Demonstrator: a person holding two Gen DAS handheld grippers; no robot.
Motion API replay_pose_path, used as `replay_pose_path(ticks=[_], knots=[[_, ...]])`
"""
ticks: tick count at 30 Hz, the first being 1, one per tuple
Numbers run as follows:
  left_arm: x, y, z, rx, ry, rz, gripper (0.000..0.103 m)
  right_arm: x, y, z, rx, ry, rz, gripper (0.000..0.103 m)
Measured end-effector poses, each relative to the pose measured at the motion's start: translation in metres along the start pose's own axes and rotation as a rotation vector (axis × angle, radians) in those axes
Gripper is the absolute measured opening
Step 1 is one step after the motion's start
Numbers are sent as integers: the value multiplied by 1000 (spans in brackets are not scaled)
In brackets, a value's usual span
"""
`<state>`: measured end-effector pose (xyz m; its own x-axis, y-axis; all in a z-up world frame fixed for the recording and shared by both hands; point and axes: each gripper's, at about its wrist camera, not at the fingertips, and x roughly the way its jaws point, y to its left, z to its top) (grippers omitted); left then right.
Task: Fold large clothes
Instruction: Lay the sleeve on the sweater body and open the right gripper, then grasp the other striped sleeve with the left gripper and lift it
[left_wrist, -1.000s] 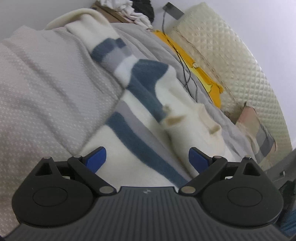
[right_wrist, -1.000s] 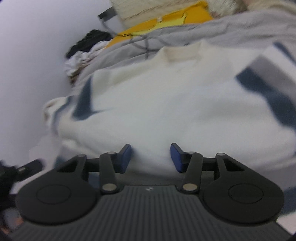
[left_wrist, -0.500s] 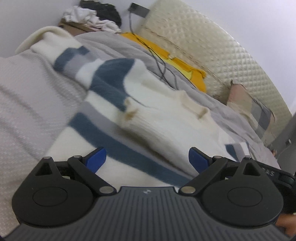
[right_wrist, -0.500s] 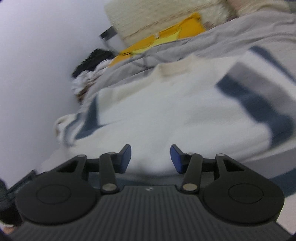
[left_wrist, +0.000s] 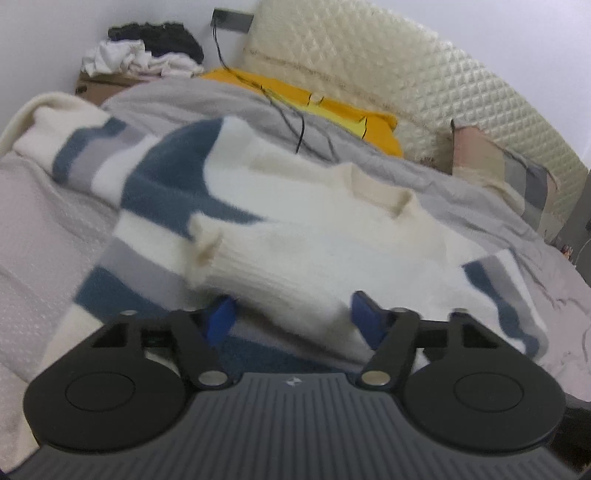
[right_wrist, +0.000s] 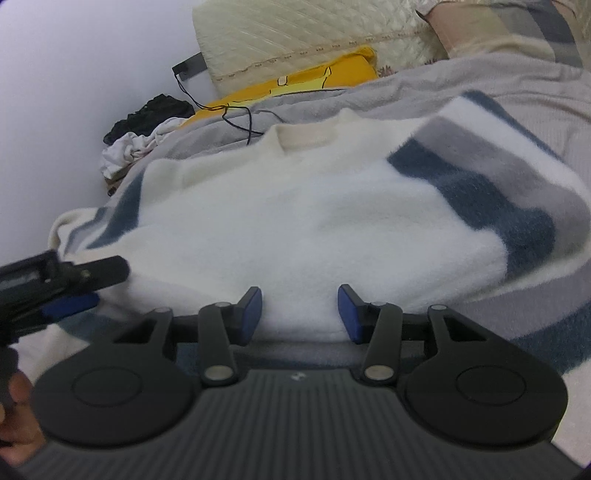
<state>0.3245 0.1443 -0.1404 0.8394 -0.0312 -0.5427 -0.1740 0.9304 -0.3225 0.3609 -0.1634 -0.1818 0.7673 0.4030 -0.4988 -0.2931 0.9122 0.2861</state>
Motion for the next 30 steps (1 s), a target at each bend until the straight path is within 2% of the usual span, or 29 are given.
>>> replay_pose_path(ticks=[3, 5, 8, 11, 13, 17, 24, 27, 30], knots=[[12, 3, -3, 7, 42, 27, 60, 1, 4, -1, -23, -5, -11, 48], [19, 3, -5, 29, 69, 46, 59, -1, 3, -1, -24, -7, -10, 48], [23, 2, -6, 48, 72, 57, 59, -1, 1, 1, -27, -3, -2, 48], [19, 3, -4, 23, 64, 47, 59, -8, -4, 5, -10, 0, 23, 47], [10, 7, -2, -17, 46, 33, 60, -19, -5, 8, -25, -3, 16, 48], [-13, 9, 2, -19, -21, 30, 65, -54, -6, 16, -41, -20, 2, 48], [-40, 30, 13, -119, -92, 21, 69, -120, -10, 13, 1, -26, 27, 51], [-45, 44, 20, -171, -115, 40, 71, -135, -5, 6, -3, -24, 61, 51], [-41, 65, 30, -250, -123, 54, 71, -134, 3, 6, -34, -29, 89, 51]])
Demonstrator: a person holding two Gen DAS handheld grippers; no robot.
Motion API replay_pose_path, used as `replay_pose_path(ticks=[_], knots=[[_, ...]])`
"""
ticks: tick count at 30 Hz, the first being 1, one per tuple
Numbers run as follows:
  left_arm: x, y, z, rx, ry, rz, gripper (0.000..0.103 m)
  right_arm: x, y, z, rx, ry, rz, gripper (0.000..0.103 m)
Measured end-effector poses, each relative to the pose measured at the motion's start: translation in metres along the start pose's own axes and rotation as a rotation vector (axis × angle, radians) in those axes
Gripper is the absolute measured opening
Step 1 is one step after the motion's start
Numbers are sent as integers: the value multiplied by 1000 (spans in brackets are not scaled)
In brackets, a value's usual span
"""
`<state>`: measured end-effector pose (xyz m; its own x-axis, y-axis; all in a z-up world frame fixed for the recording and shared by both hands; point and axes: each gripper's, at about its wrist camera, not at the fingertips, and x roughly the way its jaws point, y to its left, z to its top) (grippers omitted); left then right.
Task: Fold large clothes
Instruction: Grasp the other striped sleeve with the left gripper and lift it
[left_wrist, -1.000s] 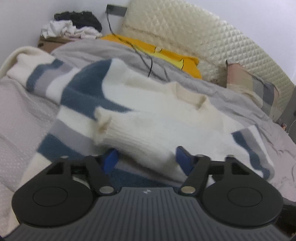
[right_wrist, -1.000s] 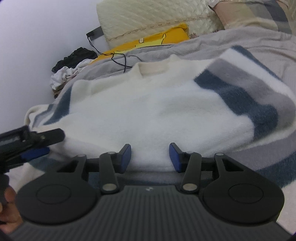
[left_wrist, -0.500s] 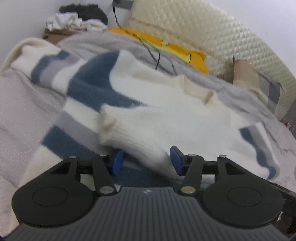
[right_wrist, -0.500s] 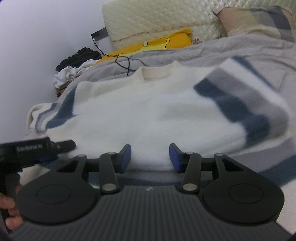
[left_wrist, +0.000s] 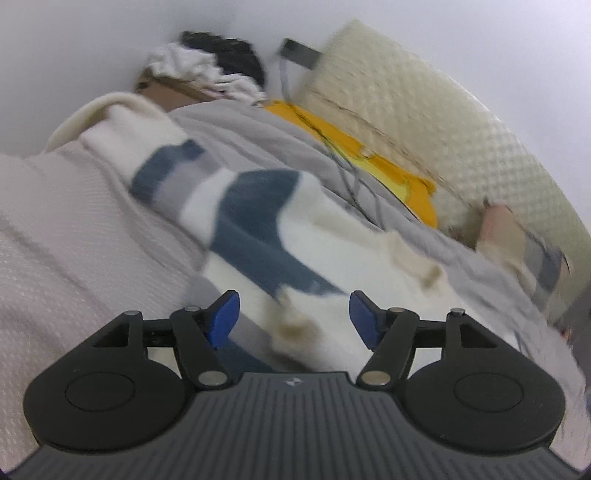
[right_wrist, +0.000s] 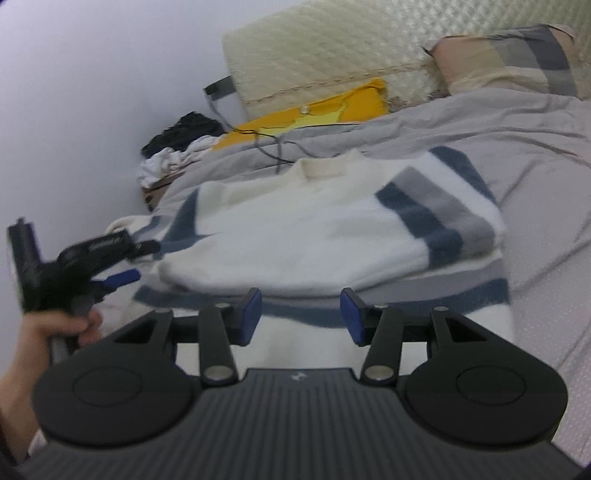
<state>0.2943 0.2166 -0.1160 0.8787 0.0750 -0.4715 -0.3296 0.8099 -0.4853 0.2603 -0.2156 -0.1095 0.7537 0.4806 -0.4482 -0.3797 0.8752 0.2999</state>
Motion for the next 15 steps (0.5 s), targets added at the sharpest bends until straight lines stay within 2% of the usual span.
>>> replay_pose_path(ticks=[3, 7, 11, 12, 15], knots=[[16, 16, 8, -60, 19, -18, 71, 9, 0, 1, 3, 3, 26, 51], [37, 35, 18, -148, -9, -55, 73, 22, -10, -2, 33, 37, 56, 51], [75, 61, 30, -252, 50, -7, 76, 35, -16, -5, 69, 62, 64, 51], [79, 68, 32, -283, 45, 1, 76, 39, -18, -4, 80, 65, 66, 51], [88, 91, 39, -383, 6, -52, 76, 48, -20, -4, 81, 78, 62, 51]])
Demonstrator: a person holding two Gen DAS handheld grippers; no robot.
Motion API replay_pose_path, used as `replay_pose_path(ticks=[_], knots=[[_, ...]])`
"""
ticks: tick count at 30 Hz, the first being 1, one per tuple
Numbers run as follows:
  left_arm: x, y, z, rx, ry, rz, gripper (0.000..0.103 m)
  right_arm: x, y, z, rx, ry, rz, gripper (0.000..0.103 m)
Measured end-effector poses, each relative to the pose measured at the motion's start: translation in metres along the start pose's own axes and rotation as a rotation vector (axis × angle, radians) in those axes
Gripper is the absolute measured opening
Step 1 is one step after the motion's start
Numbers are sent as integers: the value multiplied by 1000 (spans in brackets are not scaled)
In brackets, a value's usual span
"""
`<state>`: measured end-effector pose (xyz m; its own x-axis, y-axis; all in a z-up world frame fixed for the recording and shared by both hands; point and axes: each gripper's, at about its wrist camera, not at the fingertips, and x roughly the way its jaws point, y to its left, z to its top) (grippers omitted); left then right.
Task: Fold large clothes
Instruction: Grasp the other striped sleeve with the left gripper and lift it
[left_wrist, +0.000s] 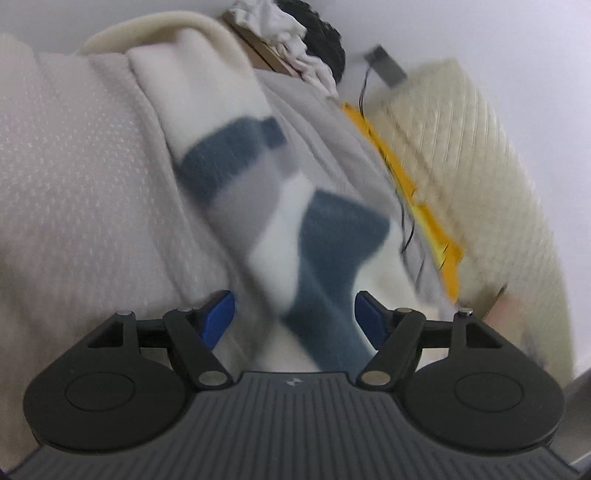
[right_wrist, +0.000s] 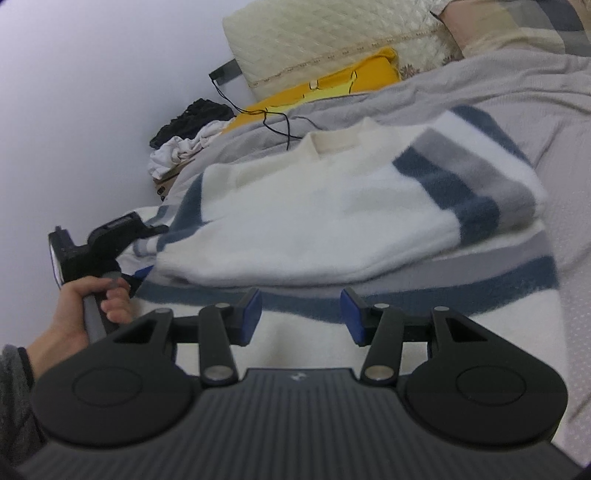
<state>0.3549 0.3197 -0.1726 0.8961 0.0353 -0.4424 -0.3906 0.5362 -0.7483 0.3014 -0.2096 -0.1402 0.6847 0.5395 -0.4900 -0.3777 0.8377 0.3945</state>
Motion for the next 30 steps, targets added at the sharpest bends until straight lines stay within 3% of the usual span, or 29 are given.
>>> replay_pose_path(ticks=[6, 9, 15, 20, 27, 28, 30], knots=[[6, 21, 39, -51, -59, -133, 76, 12, -6, -3, 19, 30, -16, 51], [11, 29, 54, -60, -74, -156, 76, 16, -7, -3, 28, 43, -23, 51], [21, 52, 85, -205, -179, -160, 76, 26, -5, -4, 22, 67, -43, 51], [40, 60, 118, -235, -228, -81, 76, 34, -3, -3, 22, 85, -60, 51], [55, 76, 167, -212, -380, 120, 74, 36, -2, 4, -23, 56, -114, 51], [56, 79, 174, -199, -386, 136, 73, 37, -4, 6, -21, 53, -123, 51], [60, 79, 187, -143, -382, 204, 58, 39, -9, 9, -3, 49, -128, 51]])
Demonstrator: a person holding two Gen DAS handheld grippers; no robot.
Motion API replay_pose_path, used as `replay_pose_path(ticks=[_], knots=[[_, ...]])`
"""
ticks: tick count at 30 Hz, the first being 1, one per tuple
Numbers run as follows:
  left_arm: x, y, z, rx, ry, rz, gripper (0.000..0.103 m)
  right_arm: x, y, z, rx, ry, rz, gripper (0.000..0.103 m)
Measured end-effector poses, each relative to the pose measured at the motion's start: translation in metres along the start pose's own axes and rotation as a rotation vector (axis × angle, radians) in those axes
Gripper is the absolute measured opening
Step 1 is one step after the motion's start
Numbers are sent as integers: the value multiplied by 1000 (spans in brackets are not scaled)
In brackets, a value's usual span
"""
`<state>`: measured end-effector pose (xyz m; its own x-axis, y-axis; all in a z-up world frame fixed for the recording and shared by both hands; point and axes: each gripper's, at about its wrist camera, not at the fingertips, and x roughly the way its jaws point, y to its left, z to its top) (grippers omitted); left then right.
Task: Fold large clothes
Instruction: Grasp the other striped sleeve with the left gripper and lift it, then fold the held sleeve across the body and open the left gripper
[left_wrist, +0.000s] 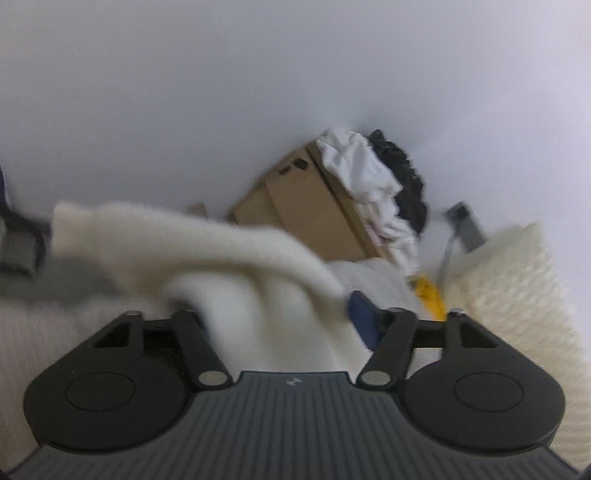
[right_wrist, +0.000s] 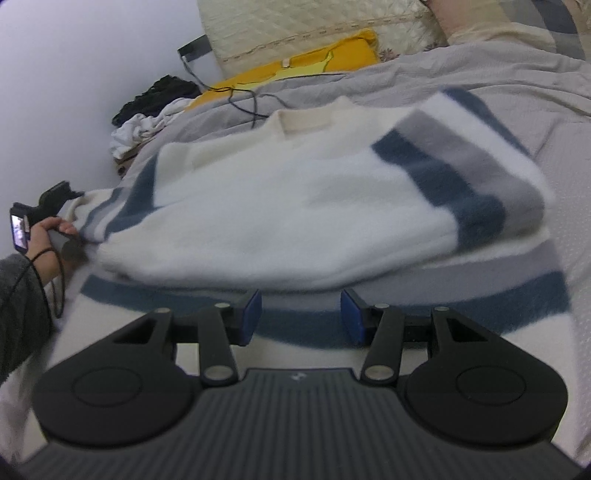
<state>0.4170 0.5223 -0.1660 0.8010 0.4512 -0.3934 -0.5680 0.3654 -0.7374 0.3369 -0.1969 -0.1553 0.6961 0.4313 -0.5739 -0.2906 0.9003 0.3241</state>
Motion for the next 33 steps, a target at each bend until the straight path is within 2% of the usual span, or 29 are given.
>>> replay_pose_path(ticks=[3, 6, 9, 15, 19, 22, 25, 28, 30, 33], knots=[[6, -14, 7, 134, -17, 37, 42, 3, -5, 6, 24, -4, -3, 51], [0, -44, 1, 318, -58, 46, 40, 2, -6, 10, 12, -23, -7, 51], [-12, -71, 2, 410, -69, 73, 38, -1, -8, 12, 15, -30, -4, 51], [-71, -146, 7, 603, -116, 3, 37, -19, -12, 13, 27, -69, 1, 51], [-126, -210, -13, 801, -158, -76, 37, -36, -12, 13, 19, -102, 4, 51], [-165, -254, -38, 927, -166, -147, 37, -48, -13, 13, 15, -126, 5, 51], [-202, -294, -78, 1070, -171, -218, 37, -58, -16, 12, 17, -146, 7, 51], [-233, -323, -132, 1238, -167, -284, 37, -69, -22, 12, 34, -154, 17, 51], [-258, -332, -178, 1357, -191, -344, 38, -77, -30, 11, 56, -166, 24, 51], [-285, -329, -240, 1403, -136, -417, 38, -80, -38, 8, 69, -156, 0, 51]])
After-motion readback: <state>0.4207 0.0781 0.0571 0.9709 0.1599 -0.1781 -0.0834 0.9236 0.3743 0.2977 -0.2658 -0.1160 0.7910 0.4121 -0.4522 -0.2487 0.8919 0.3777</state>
